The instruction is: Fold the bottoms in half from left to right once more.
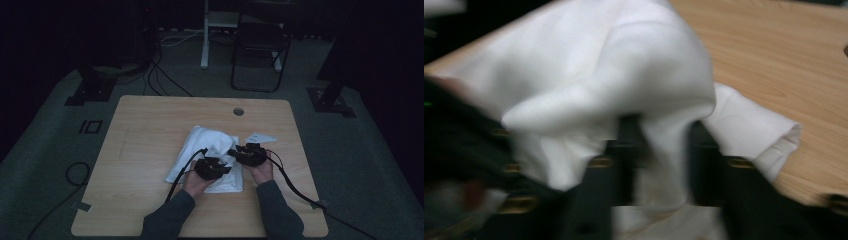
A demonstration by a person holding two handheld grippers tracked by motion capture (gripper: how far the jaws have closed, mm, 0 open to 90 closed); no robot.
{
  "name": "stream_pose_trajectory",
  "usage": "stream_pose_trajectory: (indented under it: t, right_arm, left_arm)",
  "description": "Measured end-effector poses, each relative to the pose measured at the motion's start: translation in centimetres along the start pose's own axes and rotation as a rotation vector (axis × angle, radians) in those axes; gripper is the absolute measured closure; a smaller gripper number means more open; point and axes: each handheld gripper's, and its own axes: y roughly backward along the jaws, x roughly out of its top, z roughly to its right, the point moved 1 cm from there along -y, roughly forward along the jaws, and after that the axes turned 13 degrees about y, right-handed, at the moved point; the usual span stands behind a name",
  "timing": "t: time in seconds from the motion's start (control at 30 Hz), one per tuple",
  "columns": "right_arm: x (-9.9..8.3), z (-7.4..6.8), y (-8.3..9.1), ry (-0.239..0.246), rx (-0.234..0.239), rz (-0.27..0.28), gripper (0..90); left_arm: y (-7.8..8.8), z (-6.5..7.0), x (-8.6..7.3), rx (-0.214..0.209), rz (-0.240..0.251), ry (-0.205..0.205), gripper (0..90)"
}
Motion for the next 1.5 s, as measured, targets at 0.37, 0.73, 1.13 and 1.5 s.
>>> stream_pose_trajectory:
  t: [0.37,0.73,1.13,1.5]
  right_arm:
    - [0.0,3.1,-1.9,-0.088,-0.055,-0.032,85.2]
    - [0.7,5.0,-2.3,-0.097,-0.138,-0.085,62.9]
    - [2.6,3.5,2.6,-0.051,-0.096,0.057,40.2]
    - [2.6,5.3,-0.4,-0.065,-0.116,-0.118,85.2]
  left_arm:
    - [10.7,-1.7,4.4,0.309,0.306,-0.028,57.4]
    - [3.6,-7.4,-0.8,0.27,0.131,0.113,67.0]
    - [3.3,-6.7,-0.7,0.323,0.124,0.084,67.5]
    - [3.5,-6.4,-1.0,0.331,0.134,0.05,67.1]
